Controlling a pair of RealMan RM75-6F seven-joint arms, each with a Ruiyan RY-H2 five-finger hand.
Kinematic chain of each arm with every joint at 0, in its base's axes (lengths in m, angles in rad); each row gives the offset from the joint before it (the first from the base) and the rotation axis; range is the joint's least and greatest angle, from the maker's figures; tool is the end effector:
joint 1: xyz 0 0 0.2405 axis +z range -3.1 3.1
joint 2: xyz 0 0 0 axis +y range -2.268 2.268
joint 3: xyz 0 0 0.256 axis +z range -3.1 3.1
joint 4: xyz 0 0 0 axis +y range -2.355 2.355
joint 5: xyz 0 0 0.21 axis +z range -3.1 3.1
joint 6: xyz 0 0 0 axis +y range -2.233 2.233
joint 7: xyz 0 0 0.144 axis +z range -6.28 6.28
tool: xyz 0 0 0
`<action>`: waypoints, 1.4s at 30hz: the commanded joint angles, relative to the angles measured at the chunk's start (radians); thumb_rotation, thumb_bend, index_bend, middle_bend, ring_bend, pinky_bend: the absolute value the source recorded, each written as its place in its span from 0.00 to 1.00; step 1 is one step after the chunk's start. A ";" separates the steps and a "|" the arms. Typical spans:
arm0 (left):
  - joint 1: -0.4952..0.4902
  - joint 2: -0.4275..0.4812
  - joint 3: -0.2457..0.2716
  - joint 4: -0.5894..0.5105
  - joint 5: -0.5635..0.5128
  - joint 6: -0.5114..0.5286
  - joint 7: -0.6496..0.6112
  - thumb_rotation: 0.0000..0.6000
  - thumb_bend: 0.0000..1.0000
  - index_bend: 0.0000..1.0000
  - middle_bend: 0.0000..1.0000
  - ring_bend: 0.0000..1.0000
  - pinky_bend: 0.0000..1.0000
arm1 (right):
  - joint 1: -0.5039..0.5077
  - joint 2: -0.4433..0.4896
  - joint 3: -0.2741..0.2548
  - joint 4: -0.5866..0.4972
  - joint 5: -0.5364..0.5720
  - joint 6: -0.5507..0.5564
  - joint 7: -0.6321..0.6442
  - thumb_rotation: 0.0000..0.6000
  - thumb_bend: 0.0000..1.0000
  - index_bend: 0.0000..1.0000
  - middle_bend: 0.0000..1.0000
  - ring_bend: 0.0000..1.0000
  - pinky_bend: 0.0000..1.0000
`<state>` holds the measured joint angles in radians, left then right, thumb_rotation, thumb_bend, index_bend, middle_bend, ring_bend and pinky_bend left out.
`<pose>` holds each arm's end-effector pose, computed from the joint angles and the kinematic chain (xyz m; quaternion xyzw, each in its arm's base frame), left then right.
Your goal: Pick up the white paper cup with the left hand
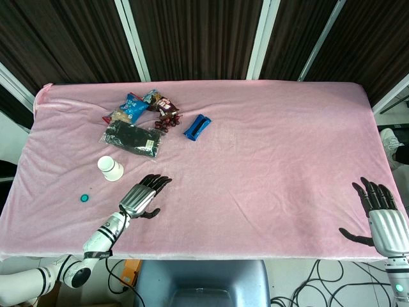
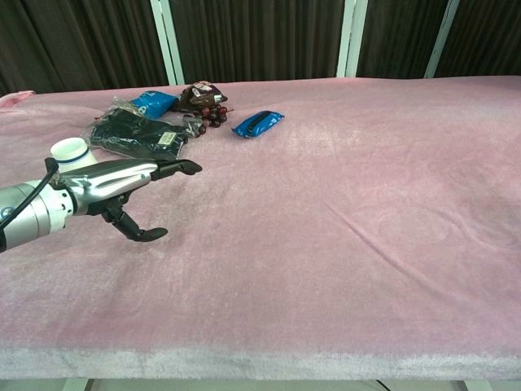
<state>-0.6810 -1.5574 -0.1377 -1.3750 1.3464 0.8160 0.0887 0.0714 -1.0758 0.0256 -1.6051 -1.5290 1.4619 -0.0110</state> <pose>-0.1767 0.3262 -0.0363 -0.7765 -0.4044 -0.3464 0.3368 -0.3177 -0.1719 0.1659 0.6192 -0.3805 0.3583 0.5860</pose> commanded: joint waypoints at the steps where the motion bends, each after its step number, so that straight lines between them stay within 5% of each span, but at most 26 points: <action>1: -0.004 -0.003 0.004 0.005 -0.012 0.000 -0.001 1.00 0.36 0.00 0.06 0.00 0.08 | 0.002 0.000 0.000 -0.001 0.001 -0.005 -0.002 1.00 0.21 0.00 0.00 0.00 0.00; 14: -0.001 0.016 -0.044 0.049 -0.040 0.144 0.132 1.00 0.34 0.00 0.04 0.00 0.04 | -0.007 0.013 -0.003 0.000 -0.001 0.002 0.020 1.00 0.21 0.00 0.00 0.00 0.00; 22: -0.039 0.050 -0.125 0.172 -0.243 0.024 0.124 1.00 0.34 0.00 0.03 0.00 0.03 | -0.008 0.009 0.001 0.001 0.011 -0.001 0.003 1.00 0.21 0.00 0.00 0.00 0.00; 34: -0.055 0.106 -0.088 0.217 -0.372 -0.132 0.120 1.00 0.34 0.00 0.04 0.00 0.05 | -0.012 0.007 0.000 -0.004 0.005 0.007 -0.009 1.00 0.21 0.00 0.00 0.00 0.00; 37: -0.058 0.107 -0.081 0.221 -0.390 -0.140 0.119 1.00 0.34 0.05 0.09 0.03 0.11 | -0.013 0.008 0.000 -0.004 0.005 0.007 -0.008 1.00 0.21 0.00 0.00 0.00 0.00; 42: -0.063 0.080 -0.075 0.262 -0.397 -0.117 0.121 1.00 0.33 0.34 0.34 0.28 0.41 | -0.014 0.009 -0.003 -0.006 -0.002 0.008 -0.007 1.00 0.21 0.00 0.00 0.00 0.00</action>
<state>-0.7425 -1.4699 -0.2144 -1.1216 0.9514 0.6941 0.2121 0.0577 -1.0668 0.0227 -1.6108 -1.5315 1.4698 -0.0181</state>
